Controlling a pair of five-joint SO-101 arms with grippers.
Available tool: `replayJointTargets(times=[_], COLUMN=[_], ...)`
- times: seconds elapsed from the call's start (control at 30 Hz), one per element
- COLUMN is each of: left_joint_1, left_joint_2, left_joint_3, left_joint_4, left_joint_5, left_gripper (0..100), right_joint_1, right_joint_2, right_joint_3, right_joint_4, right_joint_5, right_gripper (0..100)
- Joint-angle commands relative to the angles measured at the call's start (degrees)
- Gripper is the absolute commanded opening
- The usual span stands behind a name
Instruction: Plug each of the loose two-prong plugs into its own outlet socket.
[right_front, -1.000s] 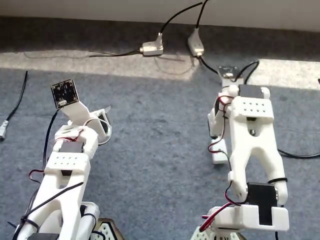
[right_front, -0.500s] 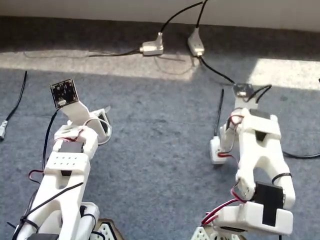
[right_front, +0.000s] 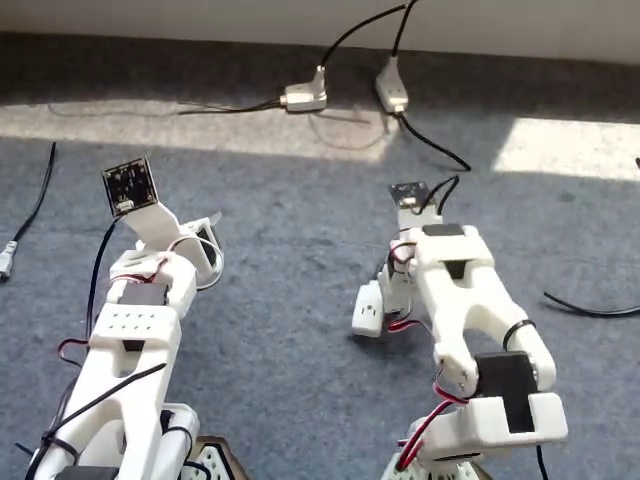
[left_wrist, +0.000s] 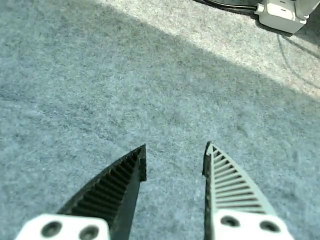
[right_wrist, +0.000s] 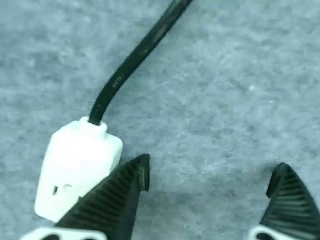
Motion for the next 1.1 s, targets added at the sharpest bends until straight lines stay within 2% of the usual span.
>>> replayJointTargets(times=[0.0, 0.13, 0.37, 0.5, 0.63, 0.87, 1.07], left_joint_1=[0.92, 0.92, 0.92, 0.75, 0.66, 0.66, 0.84], left_joint_2=[-1.27, -1.27, -1.27, -1.36, -1.45, -1.45, -1.45], left_joint_3=[-0.40, -0.40, -0.40, -0.22, -0.22, -0.22, -0.22], left_joint_4=[-1.05, -1.05, -1.05, -1.05, -1.05, -1.05, -1.05], left_joint_5=[-0.26, -0.26, -0.26, -0.26, -0.26, -0.26, -0.26], left_gripper=[20, 20, 20, 20, 20, 20, 20], right_joint_1=[-3.21, -6.37, -16.40, -14.37, -11.21, -10.77, -3.30], right_joint_2=[-5.41, -13.23, -24.04, -25.89, -25.89, -25.89, -25.80], right_joint_3=[-3.56, -3.56, -3.30, -1.10, 7.87, 18.24, 22.29], right_joint_4=[4.53, 7.96, 11.82, 11.91, 1.71, -10.77, -13.23], right_joint_5=[-2.64, -3.25, -3.25, -2.90, -2.73, -2.90, -2.81], right_gripper=[36.0, 36.0, 36.0, 36.0, 36.0, 36.0, 36.0])
